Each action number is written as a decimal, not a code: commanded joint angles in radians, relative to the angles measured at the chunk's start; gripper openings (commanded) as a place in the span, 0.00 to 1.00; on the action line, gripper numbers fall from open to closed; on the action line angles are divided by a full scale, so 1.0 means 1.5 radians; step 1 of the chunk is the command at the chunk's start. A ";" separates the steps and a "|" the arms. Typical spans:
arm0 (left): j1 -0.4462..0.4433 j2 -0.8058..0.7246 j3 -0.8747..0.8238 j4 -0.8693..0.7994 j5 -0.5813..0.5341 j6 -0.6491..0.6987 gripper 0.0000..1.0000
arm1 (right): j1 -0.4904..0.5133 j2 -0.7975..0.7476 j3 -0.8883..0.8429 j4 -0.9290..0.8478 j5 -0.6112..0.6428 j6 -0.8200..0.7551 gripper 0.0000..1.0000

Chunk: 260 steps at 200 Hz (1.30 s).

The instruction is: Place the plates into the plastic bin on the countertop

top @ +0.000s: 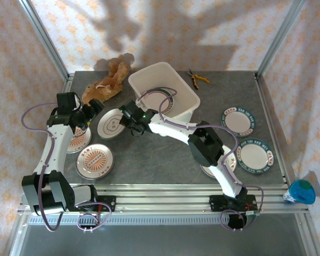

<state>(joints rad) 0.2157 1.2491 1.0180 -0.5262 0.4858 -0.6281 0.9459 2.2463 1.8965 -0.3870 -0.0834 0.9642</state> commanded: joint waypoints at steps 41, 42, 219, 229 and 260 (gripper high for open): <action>-0.003 -0.029 0.008 -0.017 -0.011 0.016 0.91 | 0.000 0.012 0.051 0.060 -0.052 0.007 0.00; -0.003 -0.030 0.008 -0.018 -0.011 0.016 0.91 | 0.000 0.012 0.052 0.061 -0.053 0.007 0.00; -0.002 -0.060 0.200 -0.128 -0.090 0.113 0.92 | -0.005 -0.024 0.173 0.049 -0.072 -0.071 0.00; -0.002 -0.061 0.202 -0.127 -0.092 0.112 0.91 | -0.011 -0.025 0.179 0.049 -0.078 -0.069 0.00; -0.002 -0.056 0.208 -0.119 -0.089 0.111 0.91 | -0.023 -0.042 0.183 0.054 -0.084 -0.071 0.00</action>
<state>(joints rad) 0.2157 1.1755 1.2938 -0.6930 0.3775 -0.4843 0.9337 2.2593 2.1342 -0.3424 -0.2028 0.8768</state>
